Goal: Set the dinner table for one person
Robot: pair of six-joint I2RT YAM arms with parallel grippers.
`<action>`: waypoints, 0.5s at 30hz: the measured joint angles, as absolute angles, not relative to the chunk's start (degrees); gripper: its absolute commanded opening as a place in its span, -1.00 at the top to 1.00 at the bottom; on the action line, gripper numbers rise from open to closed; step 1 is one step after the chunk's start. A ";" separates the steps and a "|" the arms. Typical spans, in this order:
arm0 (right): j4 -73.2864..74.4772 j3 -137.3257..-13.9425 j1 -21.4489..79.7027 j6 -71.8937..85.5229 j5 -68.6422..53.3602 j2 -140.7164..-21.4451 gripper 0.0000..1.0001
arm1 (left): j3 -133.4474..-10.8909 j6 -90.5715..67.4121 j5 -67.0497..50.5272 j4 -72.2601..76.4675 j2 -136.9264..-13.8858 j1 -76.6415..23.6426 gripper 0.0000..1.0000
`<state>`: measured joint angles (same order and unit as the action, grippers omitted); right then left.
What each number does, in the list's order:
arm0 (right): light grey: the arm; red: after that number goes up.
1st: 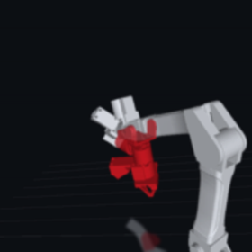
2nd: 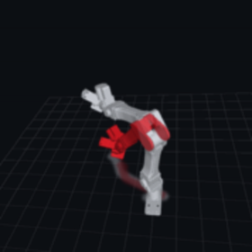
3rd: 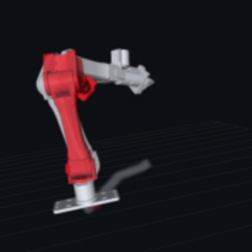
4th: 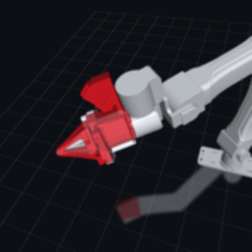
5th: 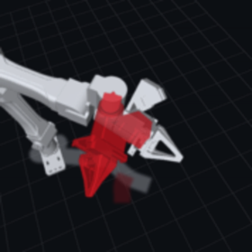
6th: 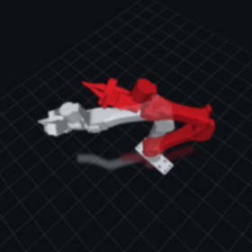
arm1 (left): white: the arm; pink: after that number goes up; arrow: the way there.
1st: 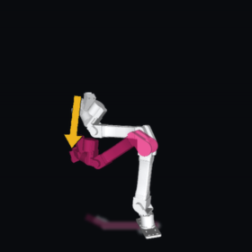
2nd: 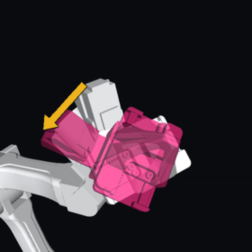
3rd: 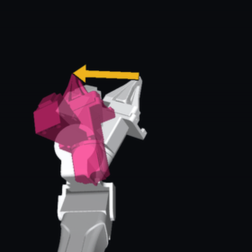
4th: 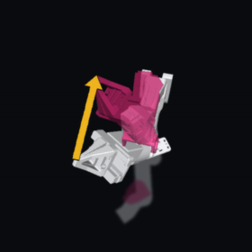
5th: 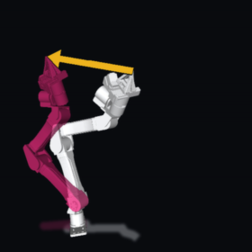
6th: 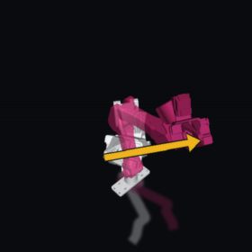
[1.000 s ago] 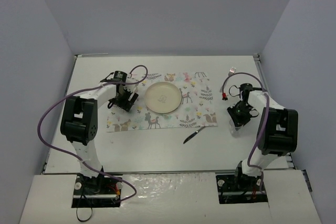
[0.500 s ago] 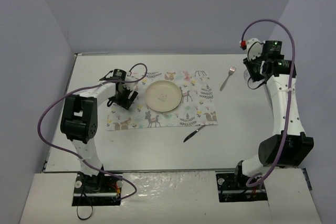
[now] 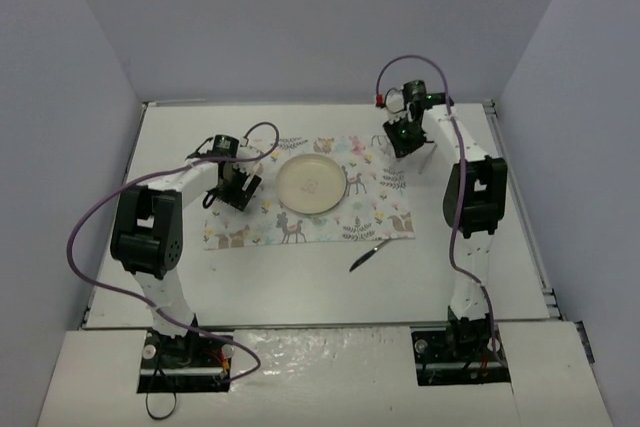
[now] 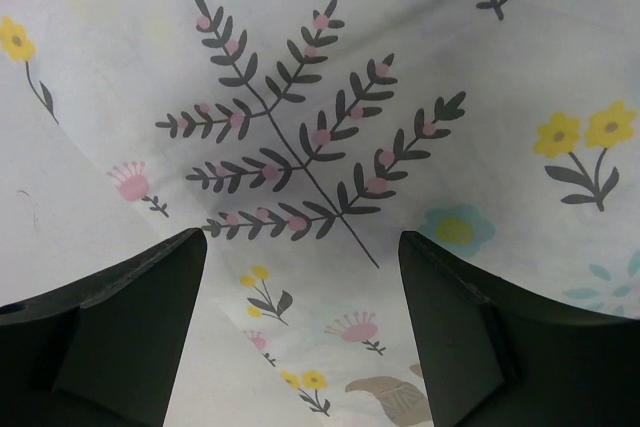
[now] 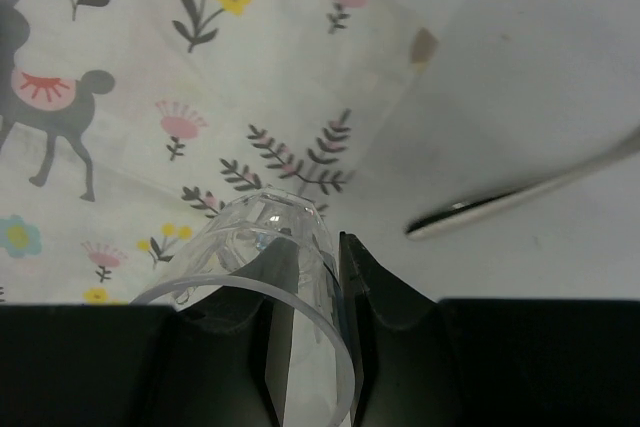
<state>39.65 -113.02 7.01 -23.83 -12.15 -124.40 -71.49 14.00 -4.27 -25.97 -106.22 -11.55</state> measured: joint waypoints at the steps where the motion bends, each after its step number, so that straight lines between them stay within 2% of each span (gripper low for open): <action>1: 40.21 -113.55 8.04 -23.51 -12.24 -126.23 1.00 | -70.92 13.92 -4.19 -25.68 -105.69 -11.55 -0.50; 6: 41.74 -118.21 11.90 -22.39 -12.59 -129.95 1.00 | -70.22 13.71 -3.97 -24.82 -104.62 -11.55 -0.50; 15: 40.94 -124.70 11.97 -22.58 -12.82 -131.99 1.00 | -70.22 13.63 -3.19 -24.10 -104.62 -11.55 -0.50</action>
<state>40.94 -124.70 11.97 -22.58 -12.82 -131.99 -70.22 13.63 -3.19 -24.10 -104.62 -11.55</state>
